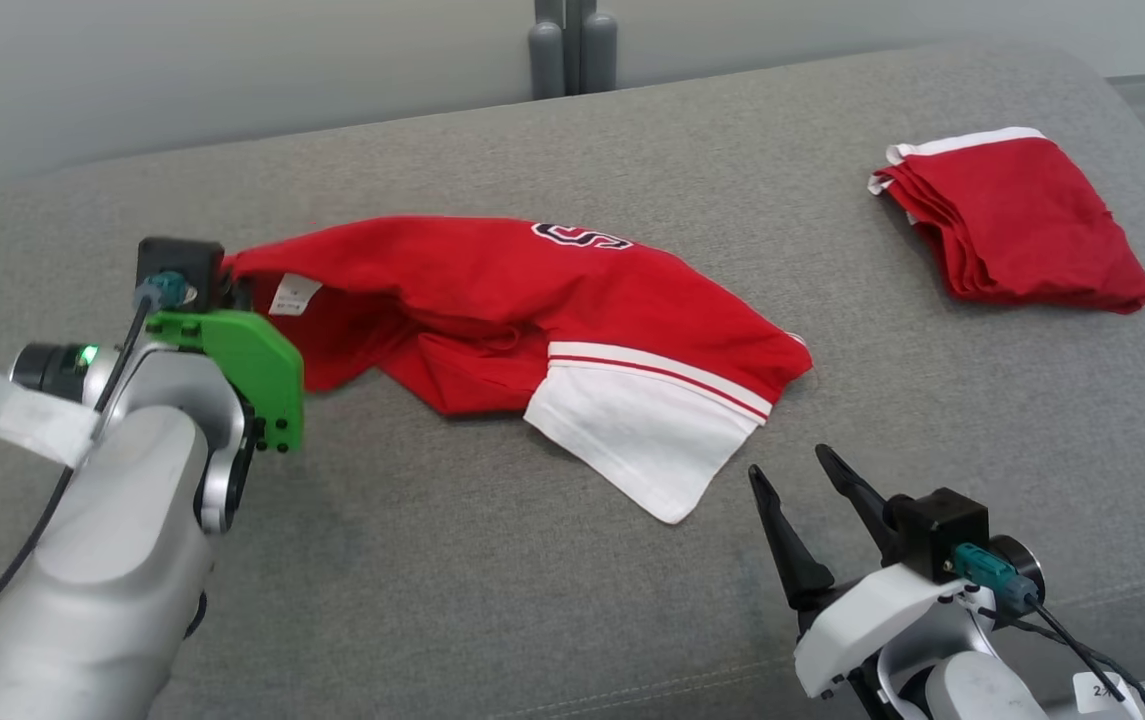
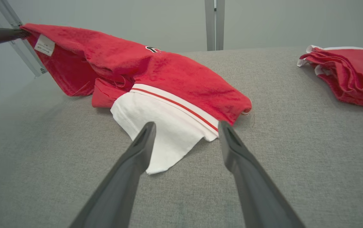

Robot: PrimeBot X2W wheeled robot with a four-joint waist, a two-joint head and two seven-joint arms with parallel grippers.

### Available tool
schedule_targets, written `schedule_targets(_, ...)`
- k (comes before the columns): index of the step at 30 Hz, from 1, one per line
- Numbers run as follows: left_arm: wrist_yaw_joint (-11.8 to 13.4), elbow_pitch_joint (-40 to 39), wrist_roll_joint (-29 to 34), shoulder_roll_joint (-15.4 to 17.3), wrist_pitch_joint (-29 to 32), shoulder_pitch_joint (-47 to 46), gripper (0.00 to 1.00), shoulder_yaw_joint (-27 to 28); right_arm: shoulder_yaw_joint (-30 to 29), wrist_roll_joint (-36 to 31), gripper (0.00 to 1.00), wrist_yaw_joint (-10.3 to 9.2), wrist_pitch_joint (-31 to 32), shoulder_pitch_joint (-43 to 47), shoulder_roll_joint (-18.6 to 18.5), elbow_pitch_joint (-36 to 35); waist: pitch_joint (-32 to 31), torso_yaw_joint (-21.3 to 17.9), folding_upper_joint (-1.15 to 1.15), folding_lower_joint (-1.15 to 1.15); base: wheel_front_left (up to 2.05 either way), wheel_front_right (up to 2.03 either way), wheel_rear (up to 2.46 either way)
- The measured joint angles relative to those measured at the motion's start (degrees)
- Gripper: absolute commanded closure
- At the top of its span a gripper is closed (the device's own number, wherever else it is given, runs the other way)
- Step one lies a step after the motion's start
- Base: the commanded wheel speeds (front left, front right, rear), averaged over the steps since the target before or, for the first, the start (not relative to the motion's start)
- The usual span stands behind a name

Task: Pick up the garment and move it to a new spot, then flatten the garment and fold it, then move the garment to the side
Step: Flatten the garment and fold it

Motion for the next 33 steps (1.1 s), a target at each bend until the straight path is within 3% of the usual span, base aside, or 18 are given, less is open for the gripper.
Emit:
schedule_targets(8,2.94,-7.99,-3.38,4.26,-0.73,9.01,1.0,3.21,-0.36,-0.56,0.0,0.0,1.01,0.52,0.01,-0.96,-0.5,4.0,0.0,0.0,0.0,0.0,0.0)
schedule_targets(11,5.53,-15.29,-3.74,7.05,0.63,14.25,1.0,3.82,-0.47,-0.73,0.0,0.0,1.38,1.16,0.01,-1.53,-1.07,5.56,0.0,0.0,0.0,0.0,0.0)
schedule_targets(16,8.4,-20.42,-4.22,9.09,1.89,19.91,1.0,4.32,-0.48,-0.87,0.0,0.0,1.83,1.53,0.02,-2.03,-1.38,6.76,0.0,0.0,0.0,0.0,0.0)
schedule_targets(21,10.44,-21.95,-5.19,9.57,2.14,25.88,1.0,4.24,-0.42,-1.1,0.0,0.0,2.41,1.53,0.01,-2.57,-1.1,7.42,0.0,0.0,0.0,0.0,0.0)
schedule_targets(25,10.62,-20.25,-5.3,8.73,0.65,28.32,1.0,3.31,-0.4,-1.38,0.0,0.0,2.8,1.5,0.01,-2.72,-0.75,7.44,0.0,0.0,0.0,0.0,0.0)
schedule_targets(26,10.62,-19.64,-5.37,8.31,0.34,28.67,0.89,3.15,-0.43,-1.38,0.0,0.0,2.86,1.5,0.01,-2.75,-0.69,7.43,0.0,0.0,0.0,0.0,0.0)
schedule_targets(27,10.66,-19.03,-5.37,7.84,-0.42,28.97,0.51,3.09,-0.46,-1.4,0.0,0.0,2.87,1.5,0.01,-2.76,-0.65,7.42,0.0,0.0,0.0,0.0,0.0)
schedule_targets(28,10.66,-18.37,-5.33,7.4,-1.26,29.07,0.0,2.87,-0.46,-1.43,0.0,0.0,2.9,1.49,0.01,-2.75,-0.65,7.41,0.0,0.0,0.0,0.0,0.0)
schedule_targets(33,10.61,-15.84,-6.91,4.74,-3.49,30.51,0.0,3.32,-0.45,-1.45,0.0,0.0,3.04,1.5,0.02,-2.55,-1.01,7.36,0.0,0.0,0.0,0.0,0.0)
